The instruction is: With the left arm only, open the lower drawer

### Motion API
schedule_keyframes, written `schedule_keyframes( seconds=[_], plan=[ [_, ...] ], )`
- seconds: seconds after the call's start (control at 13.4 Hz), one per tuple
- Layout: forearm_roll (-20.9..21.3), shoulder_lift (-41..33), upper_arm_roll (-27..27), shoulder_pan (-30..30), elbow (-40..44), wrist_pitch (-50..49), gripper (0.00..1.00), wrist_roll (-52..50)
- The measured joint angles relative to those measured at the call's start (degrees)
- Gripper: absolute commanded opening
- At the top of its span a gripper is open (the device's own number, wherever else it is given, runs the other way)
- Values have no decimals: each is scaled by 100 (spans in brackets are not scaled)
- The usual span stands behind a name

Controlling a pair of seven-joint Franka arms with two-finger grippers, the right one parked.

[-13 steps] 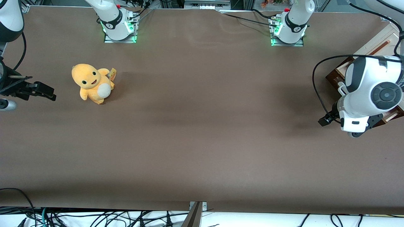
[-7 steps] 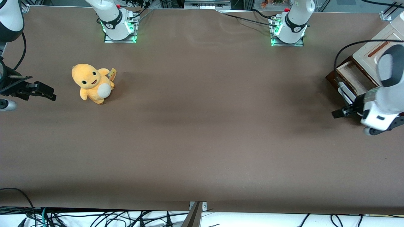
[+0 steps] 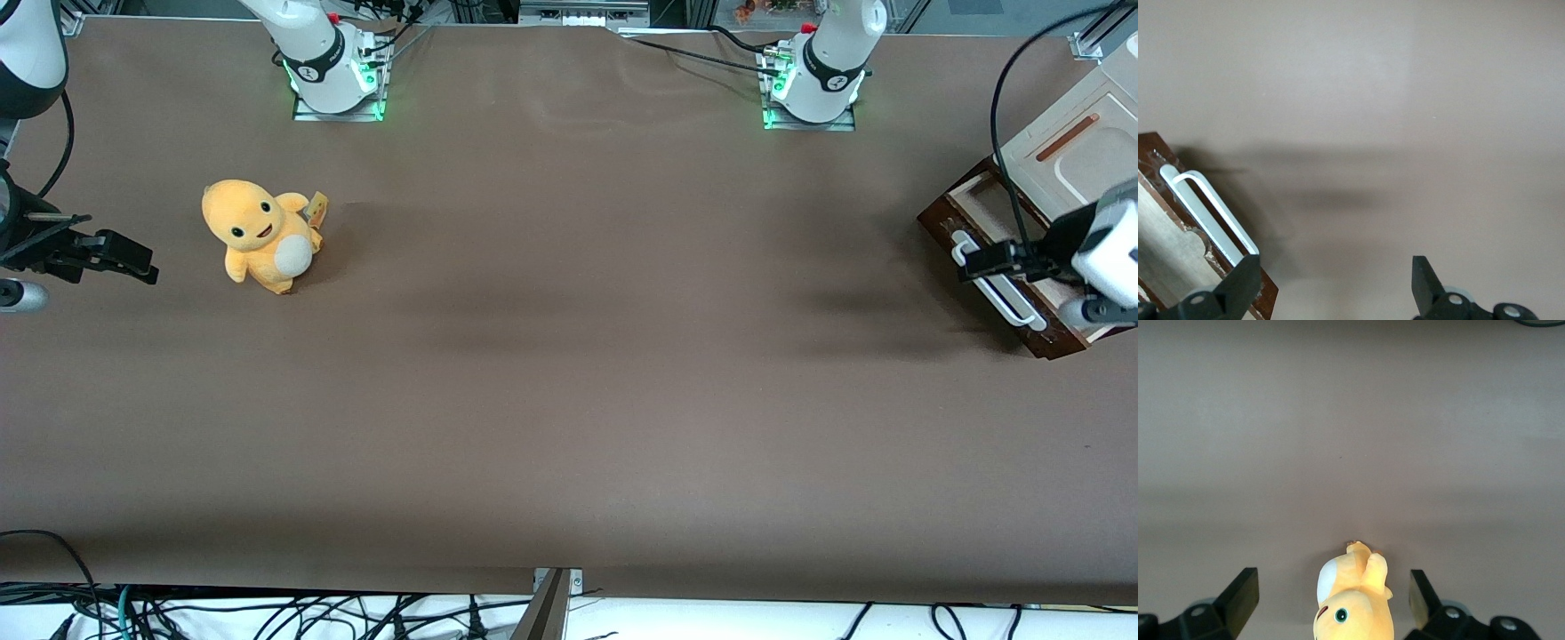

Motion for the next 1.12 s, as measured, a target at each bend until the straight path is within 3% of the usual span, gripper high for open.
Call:
schedule_keyframes(
  seconds=[0.3,1.12],
  plan=[
    [1,-190,62,-352,-15,-5,100,42],
    [217,-191,111,-530,-81,-12,100,172]
  ],
)
